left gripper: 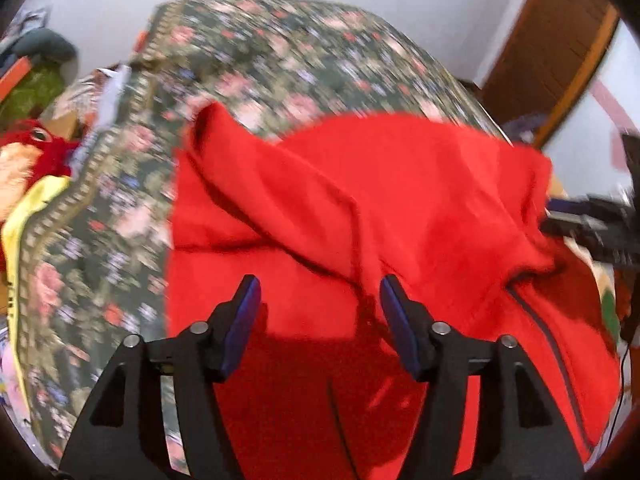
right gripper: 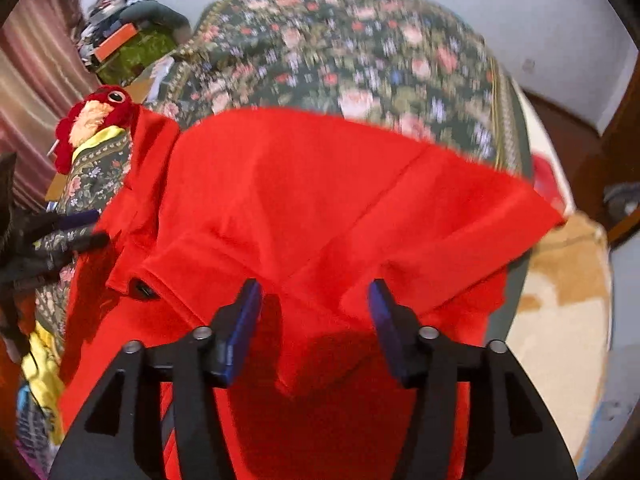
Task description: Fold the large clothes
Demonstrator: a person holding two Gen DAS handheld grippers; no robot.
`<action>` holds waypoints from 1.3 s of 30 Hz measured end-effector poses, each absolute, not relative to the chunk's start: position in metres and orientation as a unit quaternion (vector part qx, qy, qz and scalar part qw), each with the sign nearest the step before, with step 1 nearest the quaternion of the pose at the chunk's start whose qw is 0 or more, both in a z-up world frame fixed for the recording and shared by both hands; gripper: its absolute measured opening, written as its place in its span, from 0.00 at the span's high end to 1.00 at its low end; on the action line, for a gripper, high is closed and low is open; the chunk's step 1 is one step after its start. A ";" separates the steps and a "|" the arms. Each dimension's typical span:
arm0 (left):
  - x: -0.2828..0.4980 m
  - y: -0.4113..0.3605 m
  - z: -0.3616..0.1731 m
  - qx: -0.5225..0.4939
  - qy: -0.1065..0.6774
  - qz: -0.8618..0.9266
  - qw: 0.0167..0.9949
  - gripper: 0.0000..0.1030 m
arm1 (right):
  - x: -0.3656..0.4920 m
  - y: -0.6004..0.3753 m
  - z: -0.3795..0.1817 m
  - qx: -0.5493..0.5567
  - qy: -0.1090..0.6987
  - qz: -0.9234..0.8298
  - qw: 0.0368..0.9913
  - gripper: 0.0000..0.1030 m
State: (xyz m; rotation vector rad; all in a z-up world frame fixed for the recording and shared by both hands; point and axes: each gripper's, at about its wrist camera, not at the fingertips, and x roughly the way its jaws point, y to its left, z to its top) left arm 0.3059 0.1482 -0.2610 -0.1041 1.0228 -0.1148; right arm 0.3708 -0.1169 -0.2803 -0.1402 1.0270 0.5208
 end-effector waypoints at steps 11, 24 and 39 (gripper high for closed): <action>0.388 0.214 -0.265 -0.165 0.474 0.016 0.864 0.36 | 0.415 -0.120 -0.289 -0.029 0.487 0.200 0.850 0.35; 0.426 0.235 -0.293 -0.202 0.459 0.023 0.865 0.98 | 0.429 -0.122 -0.322 -0.036 0.518 0.183 0.835 0.35; 0.346 0.264 -0.302 -0.184 0.453 0.069 0.870 0.96 | 0.432 -0.142 -0.327 -0.094 0.506 0.156 0.843 0.35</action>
